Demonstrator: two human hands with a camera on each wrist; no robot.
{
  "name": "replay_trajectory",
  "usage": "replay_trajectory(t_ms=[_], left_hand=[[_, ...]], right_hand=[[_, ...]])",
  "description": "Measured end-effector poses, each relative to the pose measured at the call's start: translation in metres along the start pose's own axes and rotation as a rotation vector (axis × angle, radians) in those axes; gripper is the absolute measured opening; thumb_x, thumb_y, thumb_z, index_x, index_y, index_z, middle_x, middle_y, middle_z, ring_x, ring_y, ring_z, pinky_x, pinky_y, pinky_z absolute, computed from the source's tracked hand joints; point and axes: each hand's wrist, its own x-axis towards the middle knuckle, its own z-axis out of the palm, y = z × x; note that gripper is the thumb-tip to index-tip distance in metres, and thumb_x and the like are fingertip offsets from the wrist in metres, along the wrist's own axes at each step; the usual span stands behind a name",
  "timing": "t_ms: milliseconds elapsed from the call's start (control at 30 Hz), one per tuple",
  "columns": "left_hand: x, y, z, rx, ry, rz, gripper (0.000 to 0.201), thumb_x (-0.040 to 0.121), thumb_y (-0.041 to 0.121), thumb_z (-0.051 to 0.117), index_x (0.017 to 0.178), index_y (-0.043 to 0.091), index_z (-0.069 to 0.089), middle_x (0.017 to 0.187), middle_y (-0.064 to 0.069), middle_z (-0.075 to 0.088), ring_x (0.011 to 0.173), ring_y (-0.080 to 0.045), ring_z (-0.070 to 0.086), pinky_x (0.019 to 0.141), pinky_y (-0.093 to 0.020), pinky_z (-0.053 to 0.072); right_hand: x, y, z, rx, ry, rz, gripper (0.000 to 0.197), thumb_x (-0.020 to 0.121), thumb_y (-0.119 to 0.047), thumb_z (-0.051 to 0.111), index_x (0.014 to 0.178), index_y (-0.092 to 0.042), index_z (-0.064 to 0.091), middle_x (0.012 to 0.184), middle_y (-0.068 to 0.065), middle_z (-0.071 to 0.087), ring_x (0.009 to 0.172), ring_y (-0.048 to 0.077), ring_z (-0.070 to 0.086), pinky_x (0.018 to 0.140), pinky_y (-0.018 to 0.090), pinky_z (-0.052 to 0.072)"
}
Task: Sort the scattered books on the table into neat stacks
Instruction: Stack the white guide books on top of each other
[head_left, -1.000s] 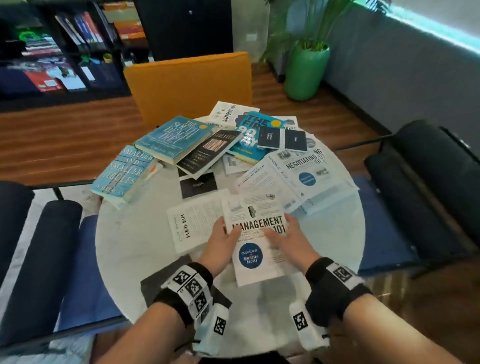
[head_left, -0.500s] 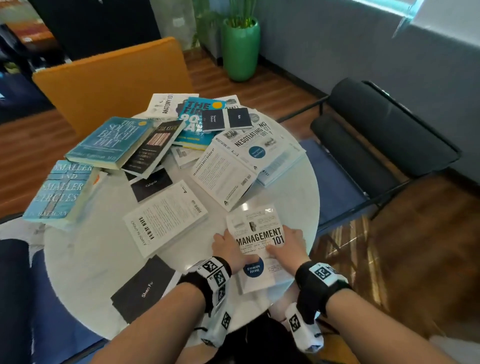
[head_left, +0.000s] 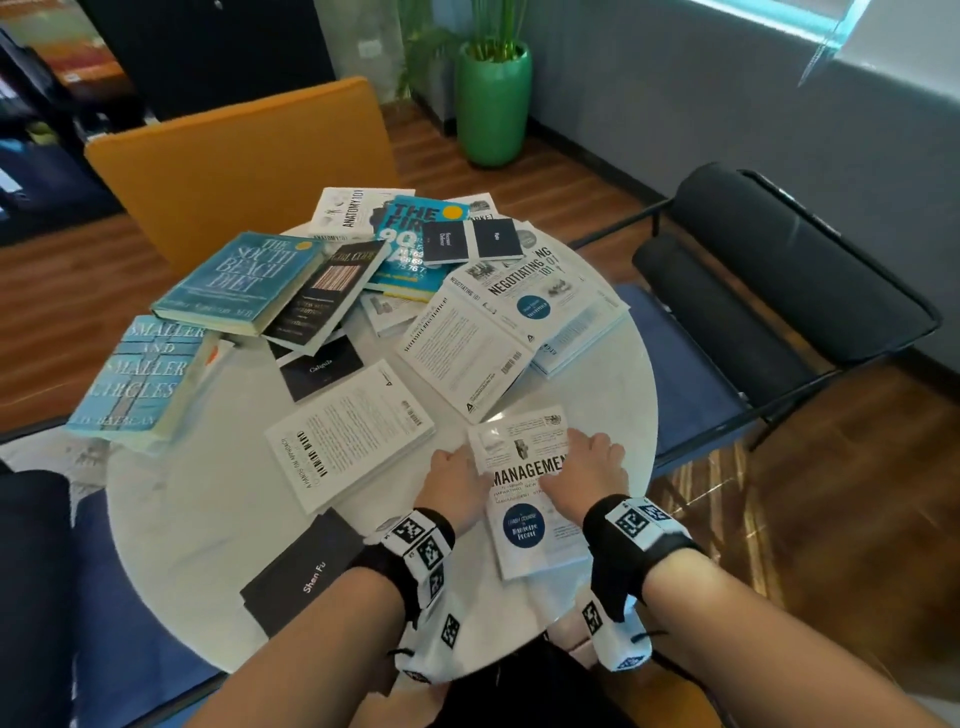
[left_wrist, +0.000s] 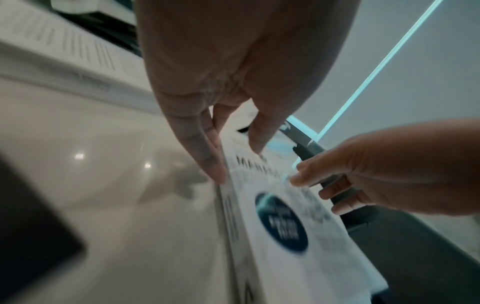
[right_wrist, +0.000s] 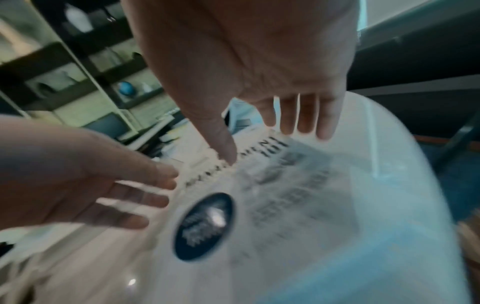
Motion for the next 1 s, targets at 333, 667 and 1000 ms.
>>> replay_trajectory(t_ms=[333,667,1000], left_hand=[[0.03,-0.063,-0.141,0.376,0.312,-0.225,0.051,0.086,0.044,0.064,0.133,0.026,0.051,0.138,-0.007,0.043,0.131,-0.028,0.035,0.105,-0.043,0.038],[0.051,-0.105,-0.166,0.391,0.069,-0.309,0.113,0.058,0.058,0.083,0.148,0.029,0.022,0.139,-0.009,0.041,0.132,-0.03,0.035,0.11,-0.049,0.033],[0.045,-0.082,-0.185,0.335,0.162,-0.24,0.094,0.054,0.046,0.089,0.134,0.026,0.045,0.123,0.0,0.035,0.119,-0.021,0.042,0.104,-0.043,0.044]], right_hand=[[0.027,-0.124,-0.002,0.036,-0.191,-0.366,0.031,0.099,-0.024,0.043,0.11,-0.007,0.068,0.114,0.013,0.067,0.105,0.029,0.062,0.092,0.034,0.05],[0.053,-0.151,0.031,-0.099,-0.427,-0.43,0.036,0.091,-0.029,0.054,0.122,-0.012,0.052,0.119,0.011,0.052,0.108,0.028,0.056,0.096,0.036,0.047],[0.063,-0.146,0.039,0.327,-0.432,-0.301,0.04,0.085,-0.017,0.069,0.113,-0.01,0.043,0.107,0.0,0.054,0.094,0.014,0.057,0.076,0.02,0.049]])
